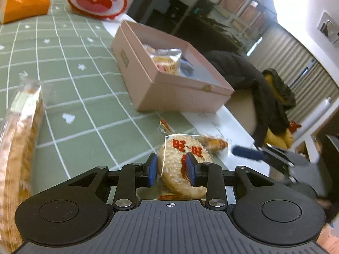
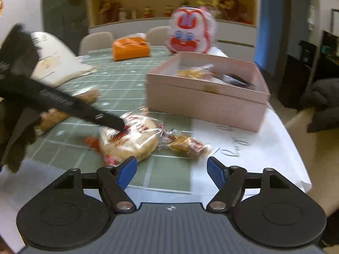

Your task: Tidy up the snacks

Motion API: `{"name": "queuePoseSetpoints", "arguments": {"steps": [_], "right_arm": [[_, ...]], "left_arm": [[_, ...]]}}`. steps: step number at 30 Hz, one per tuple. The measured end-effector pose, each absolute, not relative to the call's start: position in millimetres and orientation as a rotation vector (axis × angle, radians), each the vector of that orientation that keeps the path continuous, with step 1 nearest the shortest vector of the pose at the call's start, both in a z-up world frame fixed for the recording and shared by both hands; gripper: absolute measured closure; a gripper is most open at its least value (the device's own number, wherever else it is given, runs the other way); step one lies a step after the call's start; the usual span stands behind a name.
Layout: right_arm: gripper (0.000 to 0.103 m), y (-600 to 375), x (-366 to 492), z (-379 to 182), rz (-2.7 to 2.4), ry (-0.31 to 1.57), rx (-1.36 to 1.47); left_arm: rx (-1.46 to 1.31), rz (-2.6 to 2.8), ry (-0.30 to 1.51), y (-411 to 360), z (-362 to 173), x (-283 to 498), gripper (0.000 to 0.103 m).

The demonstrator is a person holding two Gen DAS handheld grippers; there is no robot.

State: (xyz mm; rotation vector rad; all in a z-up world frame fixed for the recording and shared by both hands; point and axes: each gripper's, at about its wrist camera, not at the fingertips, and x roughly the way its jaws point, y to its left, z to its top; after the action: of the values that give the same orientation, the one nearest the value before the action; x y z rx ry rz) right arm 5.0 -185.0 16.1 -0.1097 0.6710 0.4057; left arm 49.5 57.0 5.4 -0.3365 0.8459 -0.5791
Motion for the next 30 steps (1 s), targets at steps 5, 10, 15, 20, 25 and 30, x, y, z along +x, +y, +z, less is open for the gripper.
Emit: {"name": "queuePoseSetpoints", "arguments": {"steps": [5, 10, 15, 20, 25, 30], "right_arm": [[0.028, -175, 25, 8, 0.364, 0.702, -0.074], [0.026, -150, 35, 6, 0.408, 0.702, -0.087], [0.022, -141, 34, 5, 0.426, 0.699, -0.123], [0.021, -143, 36, 6, 0.435, 0.703, -0.106], [0.02, -145, 36, 6, 0.439, 0.701, -0.1], [0.015, -141, 33, 5, 0.449, 0.705, -0.134]], "left_arm": [[-0.355, -0.541, 0.789, 77, 18, 38, 0.072], [-0.339, -0.426, 0.713, 106, 35, 34, 0.072], [-0.131, -0.157, 0.632, 130, 58, 25, 0.071], [-0.066, -0.17, 0.757, 127, 41, 37, 0.069], [0.064, -0.11, 0.784, 117, 24, 37, 0.055], [-0.023, -0.157, 0.794, 124, 18, 40, 0.061]]}}
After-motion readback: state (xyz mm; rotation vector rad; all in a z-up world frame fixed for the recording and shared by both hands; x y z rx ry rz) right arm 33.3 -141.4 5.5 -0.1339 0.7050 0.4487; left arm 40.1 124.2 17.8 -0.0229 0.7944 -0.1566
